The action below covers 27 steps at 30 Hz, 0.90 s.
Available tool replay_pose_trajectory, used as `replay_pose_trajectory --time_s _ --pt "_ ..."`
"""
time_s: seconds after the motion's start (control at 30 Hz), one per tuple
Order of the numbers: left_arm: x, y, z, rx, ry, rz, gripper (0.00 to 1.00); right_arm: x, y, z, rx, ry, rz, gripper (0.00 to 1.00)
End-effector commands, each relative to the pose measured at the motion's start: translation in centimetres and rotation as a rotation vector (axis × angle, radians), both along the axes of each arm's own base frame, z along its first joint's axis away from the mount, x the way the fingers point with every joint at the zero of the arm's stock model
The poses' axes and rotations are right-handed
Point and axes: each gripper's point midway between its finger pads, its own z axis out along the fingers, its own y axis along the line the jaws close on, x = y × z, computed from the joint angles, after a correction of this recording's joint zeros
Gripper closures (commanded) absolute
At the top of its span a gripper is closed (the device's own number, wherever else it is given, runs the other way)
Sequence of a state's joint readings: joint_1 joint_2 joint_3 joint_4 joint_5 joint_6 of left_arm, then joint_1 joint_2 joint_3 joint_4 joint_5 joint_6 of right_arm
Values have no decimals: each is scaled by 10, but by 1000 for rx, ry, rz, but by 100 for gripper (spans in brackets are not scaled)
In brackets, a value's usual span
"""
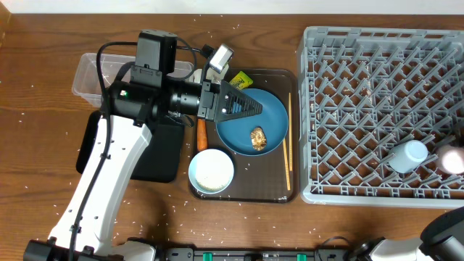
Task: Sort waste into correct bins and load items into the dishwasher rack
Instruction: 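Place the pink cup in the rack with the right gripper, then grasp the blue plate rim with the left gripper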
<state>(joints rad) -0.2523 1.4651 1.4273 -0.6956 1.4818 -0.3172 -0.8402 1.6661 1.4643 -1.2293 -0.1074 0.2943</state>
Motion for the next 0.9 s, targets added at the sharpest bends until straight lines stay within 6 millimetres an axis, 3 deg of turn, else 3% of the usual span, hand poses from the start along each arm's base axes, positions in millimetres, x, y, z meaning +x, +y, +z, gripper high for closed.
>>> replay_pose_trajectory --time_s 0.0,0.17,0.3,0.47,0.6,0.7,0.77,0.87 --pt "-2 1 3 -3 -18 0 2 5 1 2 22 -33 -5 10" --pt "-2 1 2 -1 -12 1 2 17 14 19 48 -140 66 13" --pt "4 0 -5 51 -3 47 2 36 47 66 56 -375 246 15" --pt "29 3 -33 275 -114 249 2 37 84 124 -2 -578 360 14" --pt "62 33 -68 547 -205 467 2 32 121 161 -73 -672 462 12" --pt "81 71 -103 810 -252 590 2 30 147 176 -102 -713 542 4" --pt "84 95 -127 969 -219 640 1 30 162 182 -107 -733 592 1" --pt "82 106 -157 1075 -152 615 8 31 176 184 -94 -742 635 1"
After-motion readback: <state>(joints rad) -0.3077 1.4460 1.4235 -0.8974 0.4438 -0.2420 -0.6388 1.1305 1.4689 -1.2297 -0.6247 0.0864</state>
